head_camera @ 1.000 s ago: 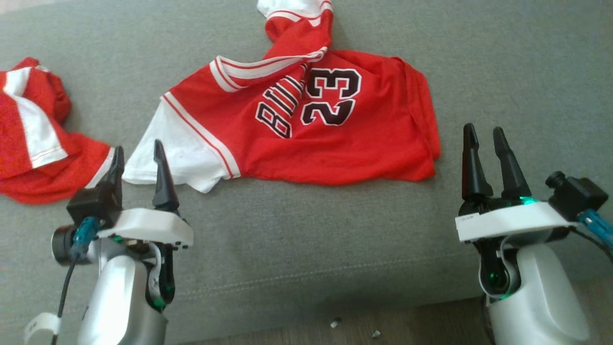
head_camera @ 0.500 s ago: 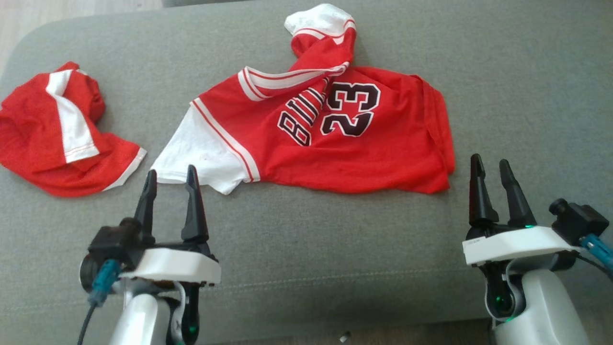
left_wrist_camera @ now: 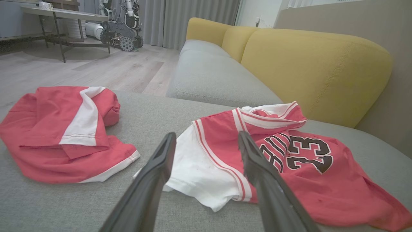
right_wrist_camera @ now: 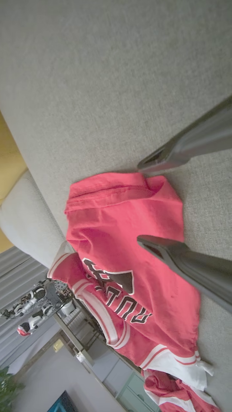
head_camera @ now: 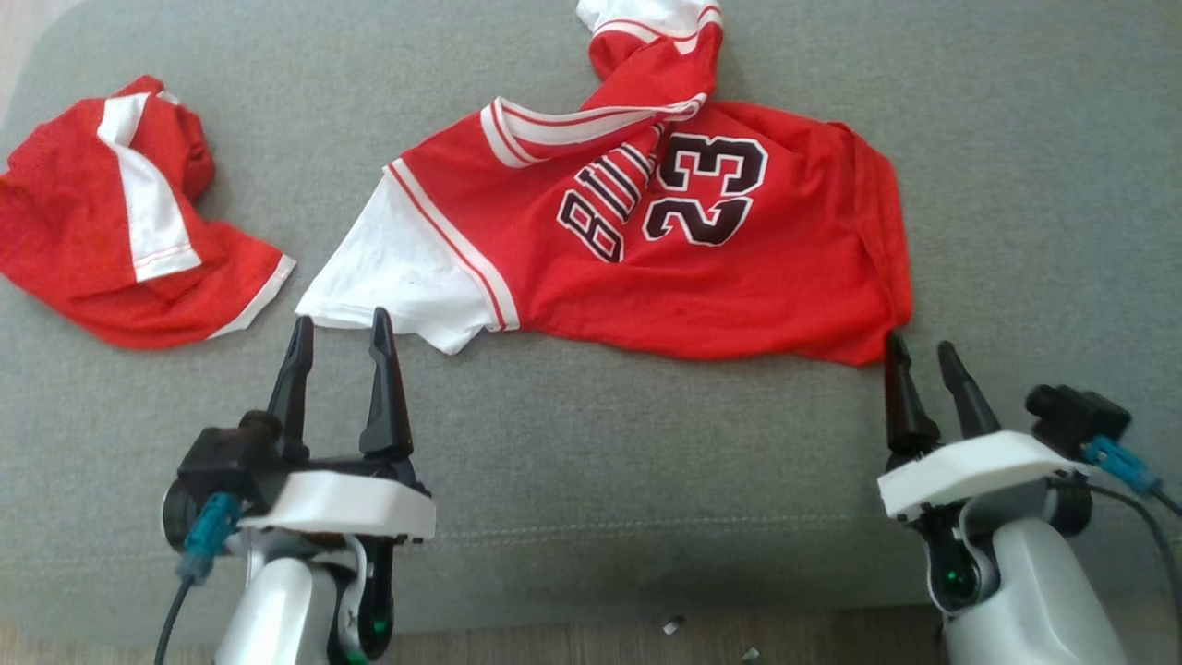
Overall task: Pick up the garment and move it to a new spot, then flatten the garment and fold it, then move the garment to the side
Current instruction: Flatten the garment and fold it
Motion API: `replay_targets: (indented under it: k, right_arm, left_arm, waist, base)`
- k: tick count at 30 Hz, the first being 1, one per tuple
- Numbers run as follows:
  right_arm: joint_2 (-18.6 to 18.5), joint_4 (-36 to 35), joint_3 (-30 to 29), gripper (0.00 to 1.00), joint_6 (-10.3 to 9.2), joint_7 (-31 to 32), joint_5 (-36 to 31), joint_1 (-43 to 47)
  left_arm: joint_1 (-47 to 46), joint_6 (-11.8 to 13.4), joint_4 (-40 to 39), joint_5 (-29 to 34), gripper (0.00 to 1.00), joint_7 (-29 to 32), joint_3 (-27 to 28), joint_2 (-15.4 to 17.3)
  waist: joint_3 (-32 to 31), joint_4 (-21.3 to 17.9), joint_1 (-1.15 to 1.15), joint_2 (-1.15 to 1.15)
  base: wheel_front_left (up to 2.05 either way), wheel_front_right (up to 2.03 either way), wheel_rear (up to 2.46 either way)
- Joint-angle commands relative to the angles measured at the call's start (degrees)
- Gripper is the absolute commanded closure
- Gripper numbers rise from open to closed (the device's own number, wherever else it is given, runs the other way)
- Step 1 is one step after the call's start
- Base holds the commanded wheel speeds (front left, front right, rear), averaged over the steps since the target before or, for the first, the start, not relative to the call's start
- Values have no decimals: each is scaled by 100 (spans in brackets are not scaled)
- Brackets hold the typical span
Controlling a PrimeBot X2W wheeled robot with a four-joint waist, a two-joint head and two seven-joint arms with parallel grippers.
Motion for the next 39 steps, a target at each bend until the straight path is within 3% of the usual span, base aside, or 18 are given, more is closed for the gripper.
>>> replay_targets:
  k: [1, 16, 17, 18, 25, 30, 34, 39]
  right_arm:
    - [34, -104, 182, 0, 37, 11, -65, -230]
    - [34, 953, 68, 0, 37, 150, -777, -888]
    - [34, 986, 54, 76, 37, 130, -795, -925]
    - [34, 1010, 42, 100, 37, 102, -815, -956]
    - [34, 920, 48, 100, 37, -181, -969, -1027]
    - [34, 311, -51, 100, 37, -216, -1214, -834]
    - [34, -525, -81, 100, 37, 246, -1314, -489]
    - [34, -1808, -152, 100, 37, 1352, -1388, -102]
  left_arm:
    - [-259, -10, -189, -7, 0, -34, 153, 39]
    - [-457, -41, -155, 3, 0, -35, 195, 39]
    - [-462, -42, -151, 3, 0, -35, 197, 39]
    - [-465, -41, -146, 3, 0, -35, 199, 39]
    - [-437, -17, -93, -27, 0, -35, 184, 39]
    - [-326, 12, -73, -60, 0, -35, 177, 39]
    - [-191, 29, -61, -95, 0, -35, 155, 39]
    - [-130, 59, -72, -140, 0, -35, 40, 39]
  waist:
    - [39, 32, 0, 0]
    - [348, 209, 0, 0]
    - [352, 206, 0, 0]
    - [351, 201, 0, 0]
    - [212, 117, 0, 0]
    - [-17, 11, 0, 0]
    - [-222, -84, 0, 0]
    - [-307, -55, 0, 0]
  base:
    - [0, 0, 0]
    - [0, 0, 0]
    - [0, 0, 0]
    - [0, 0, 0]
    - [0, 0, 0]
    - [0, 0, 0]
    - [0, 0, 0]
    - [0, 0, 0]
